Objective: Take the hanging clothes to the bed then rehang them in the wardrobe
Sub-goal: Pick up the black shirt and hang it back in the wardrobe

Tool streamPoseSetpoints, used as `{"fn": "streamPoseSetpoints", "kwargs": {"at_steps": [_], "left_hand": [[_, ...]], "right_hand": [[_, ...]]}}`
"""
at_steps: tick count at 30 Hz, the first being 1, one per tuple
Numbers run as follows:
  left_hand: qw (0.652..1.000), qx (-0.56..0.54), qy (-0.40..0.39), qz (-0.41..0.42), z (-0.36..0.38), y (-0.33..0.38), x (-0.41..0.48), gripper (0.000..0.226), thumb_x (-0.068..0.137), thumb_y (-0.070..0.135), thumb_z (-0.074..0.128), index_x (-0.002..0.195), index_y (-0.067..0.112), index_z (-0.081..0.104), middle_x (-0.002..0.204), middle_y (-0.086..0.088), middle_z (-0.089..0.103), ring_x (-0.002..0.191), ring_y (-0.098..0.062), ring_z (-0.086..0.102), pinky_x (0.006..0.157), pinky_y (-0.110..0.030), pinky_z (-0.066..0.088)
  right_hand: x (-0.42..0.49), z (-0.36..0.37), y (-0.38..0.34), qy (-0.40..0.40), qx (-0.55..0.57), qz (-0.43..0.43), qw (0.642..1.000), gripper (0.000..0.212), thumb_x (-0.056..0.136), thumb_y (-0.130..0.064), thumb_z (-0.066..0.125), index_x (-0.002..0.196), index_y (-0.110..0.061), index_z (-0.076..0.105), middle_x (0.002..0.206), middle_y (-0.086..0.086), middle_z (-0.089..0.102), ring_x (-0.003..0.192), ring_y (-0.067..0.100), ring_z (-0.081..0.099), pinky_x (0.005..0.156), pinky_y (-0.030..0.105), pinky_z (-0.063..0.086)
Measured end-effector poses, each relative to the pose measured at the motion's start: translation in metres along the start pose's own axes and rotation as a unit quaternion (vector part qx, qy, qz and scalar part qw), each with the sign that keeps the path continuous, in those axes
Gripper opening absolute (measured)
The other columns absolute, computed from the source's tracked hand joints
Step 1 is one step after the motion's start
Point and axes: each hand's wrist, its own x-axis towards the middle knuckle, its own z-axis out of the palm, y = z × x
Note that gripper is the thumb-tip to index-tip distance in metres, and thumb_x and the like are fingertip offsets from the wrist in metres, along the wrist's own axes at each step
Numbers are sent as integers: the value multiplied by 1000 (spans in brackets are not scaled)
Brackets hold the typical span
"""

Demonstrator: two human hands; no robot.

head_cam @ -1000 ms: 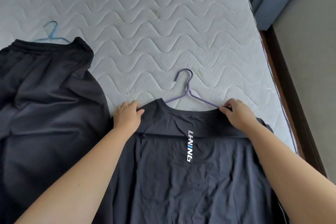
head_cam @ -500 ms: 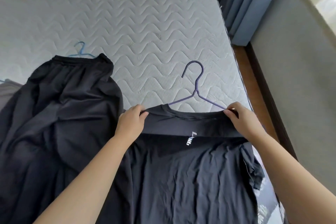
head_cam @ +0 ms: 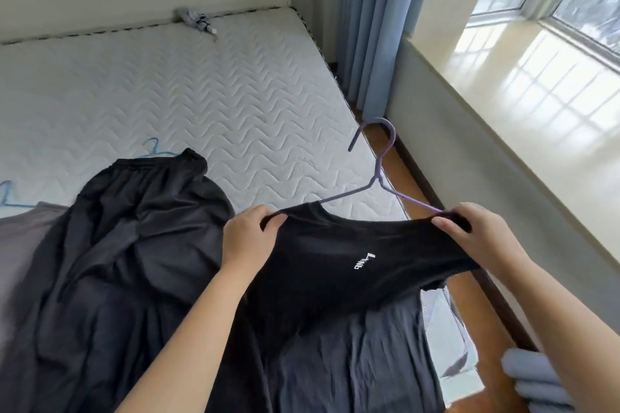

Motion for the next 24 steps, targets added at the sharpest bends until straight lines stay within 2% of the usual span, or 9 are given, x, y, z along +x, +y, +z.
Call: {"fn": "streamPoseSetpoints", "kwargs": {"at_steps": [3,7,10,13,16,21,24], "left_hand": [[999,-19,24,18,-26,28,-27,27,87,31,58,85,6,67,85,-4,68,83,-23,59,80,-36,45],[998,-34,45,29,-66,61,-80,25,87,31,58,83,7,65,78,3,60,78,-18,53,74,-31,40],[997,-41,54,23,-94,76,-133,23,87,31,58,84,10,66,81,3,63,80,-18,55,73,-28,39],[998,-44,54,8,-114,80,-192,23,86,33,58,82,13,66,81,2,66,80,-18,57,75,-30,44],[997,-51,47,-16,-133,73,-250,21,85,33,59,76,15,65,78,2,66,78,-19,58,75,-32,45],[994,-35,79,-59,-175,42,-340,20,84,29,63,65,22,58,64,7,60,65,-13,54,59,-22,38],[990,-22,106,-86,-202,16,-386,21,84,27,63,64,20,57,62,4,60,63,-13,53,58,-19,37]], "right_hand": [[-41,-38,-5,20,-20,-24,999,23,87,-28,57,92,-6,62,83,4,55,78,24,51,69,29,37],[-98,-77,-13,59,-18,-38,997,20,90,-25,53,95,-8,61,92,8,60,87,28,55,74,33,42],[-151,-92,-19,99,6,-52,994,18,91,-23,51,95,-9,62,91,7,61,86,26,54,72,31,38],[-207,-98,-22,117,29,-51,991,18,90,-23,53,92,-8,63,90,9,62,86,28,54,71,33,39],[-253,-98,-28,116,36,-66,990,17,89,-24,54,91,-9,64,89,8,64,86,29,55,73,37,44],[-307,-88,-64,79,51,-120,988,14,87,-23,58,89,-11,65,83,4,62,82,28,57,70,35,45],[-331,-76,-96,47,48,-162,985,17,87,-26,59,86,-10,65,82,7,64,78,29,57,71,39,49]]}}
